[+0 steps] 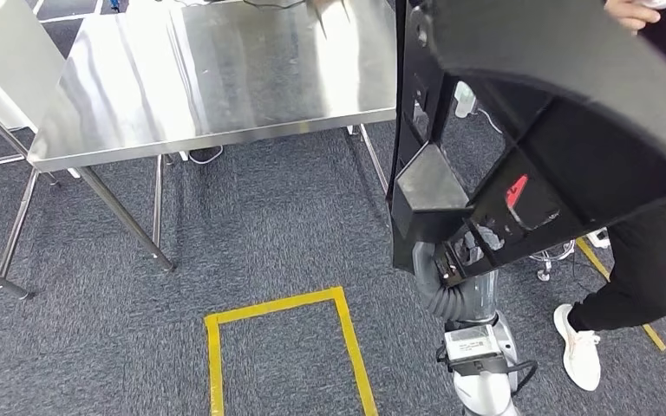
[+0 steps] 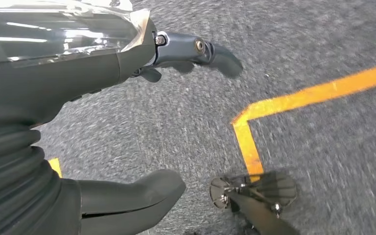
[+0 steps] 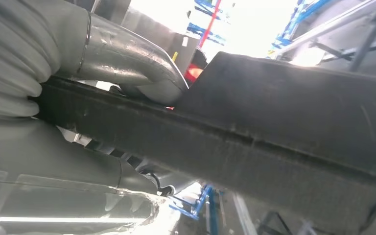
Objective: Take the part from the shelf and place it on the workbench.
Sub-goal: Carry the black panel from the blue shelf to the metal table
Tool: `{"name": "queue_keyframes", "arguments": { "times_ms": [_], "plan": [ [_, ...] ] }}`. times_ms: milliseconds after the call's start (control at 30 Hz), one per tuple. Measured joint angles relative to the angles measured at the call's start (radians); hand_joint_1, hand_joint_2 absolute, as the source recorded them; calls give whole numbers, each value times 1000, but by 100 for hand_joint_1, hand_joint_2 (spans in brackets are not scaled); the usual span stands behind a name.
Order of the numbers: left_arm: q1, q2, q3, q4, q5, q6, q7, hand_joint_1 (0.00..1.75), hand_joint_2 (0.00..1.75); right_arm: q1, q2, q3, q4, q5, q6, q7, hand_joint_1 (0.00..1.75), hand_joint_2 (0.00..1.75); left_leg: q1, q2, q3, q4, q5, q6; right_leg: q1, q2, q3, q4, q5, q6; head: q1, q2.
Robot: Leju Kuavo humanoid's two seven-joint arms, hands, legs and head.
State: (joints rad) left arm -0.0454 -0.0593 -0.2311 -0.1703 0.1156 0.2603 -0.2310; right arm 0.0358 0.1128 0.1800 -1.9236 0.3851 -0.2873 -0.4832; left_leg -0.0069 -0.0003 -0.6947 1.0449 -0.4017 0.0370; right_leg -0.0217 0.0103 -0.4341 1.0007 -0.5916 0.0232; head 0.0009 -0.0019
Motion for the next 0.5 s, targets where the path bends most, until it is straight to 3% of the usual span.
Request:
{"name": "queue_keyframes", "arguments": {
  "times_ms": [67,100,133,200,233,300,333,367,433,467,500],
  "plan": [
    [-3,0,0,-1,-1,0,2,0,175,-3,2,0,-1,0,-2,1,175,175,-2,-3,38,-16,-16,11,3,0,20,12,12,22,0,0],
    [-5,0,0,-1,-1,0,2,0,175,-4,3,-1,-1,0,-3,1,175,175,-2,-5,62,-25,-23,20,5,0,7,55,28,33,1,0],
    [-6,0,0,-2,-1,0,3,0,175,-6,4,-1,-1,0,-4,1,175,175,-2,-8,84,-31,-31,28,5,-1,-27,116,41,39,1,0],
    [-8,0,0,-3,-1,0,3,0,175,-5,3,-1,0,-1,-4,1,175,175,-3,-11,116,-37,-57,38,5,-2,-129,249,30,30,3,0],
    [-8,-1,0,-3,0,-1,4,0,175,-4,3,-2,0,-1,-4,1,175,175,-4,-14,133,-37,-73,39,6,-2,-177,285,-3,20,4,0],
    [-5,-3,0,-3,-1,-2,4,0,175,-3,2,-3,1,-2,-3,1,175,175,-6,-20,172,-37,-107,39,7,-3,-238,279,-76,3,4,0],
    [-4,-5,0,-2,-1,-2,4,0,175,-3,2,-4,1,-3,-3,1,175,175,-6,-24,195,-37,-126,38,8,-3,-251,241,-85,6,4,0],
    [-4,-6,0,-2,-1,-2,4,0,175,-3,2,-4,2,-3,-3,1,175,175,-7,-26,218,-37,-145,37,10,-3,-257,188,-61,15,4,0],
    [-1,-10,0,-1,-1,-2,5,0,175,-3,1,-5,6,-4,-2,0,175,175,-10,-30,260,-37,-185,32,16,-5,-254,93,78,43,3,0],
    [-1,-11,0,0,0,-1,6,0,175,-3,1,-6,8,-4,-1,-1,175,175,-11,-31,273,-40,-202,27,21,-4,-243,68,137,43,2,0],
    [-2,-12,0,0,1,0,7,0,175,-4,1,-6,9,-4,0,-2,175,175,-11,-31,287,-42,-212,21,25,-4,-232,60,172,32,0,0]
  ]
}}
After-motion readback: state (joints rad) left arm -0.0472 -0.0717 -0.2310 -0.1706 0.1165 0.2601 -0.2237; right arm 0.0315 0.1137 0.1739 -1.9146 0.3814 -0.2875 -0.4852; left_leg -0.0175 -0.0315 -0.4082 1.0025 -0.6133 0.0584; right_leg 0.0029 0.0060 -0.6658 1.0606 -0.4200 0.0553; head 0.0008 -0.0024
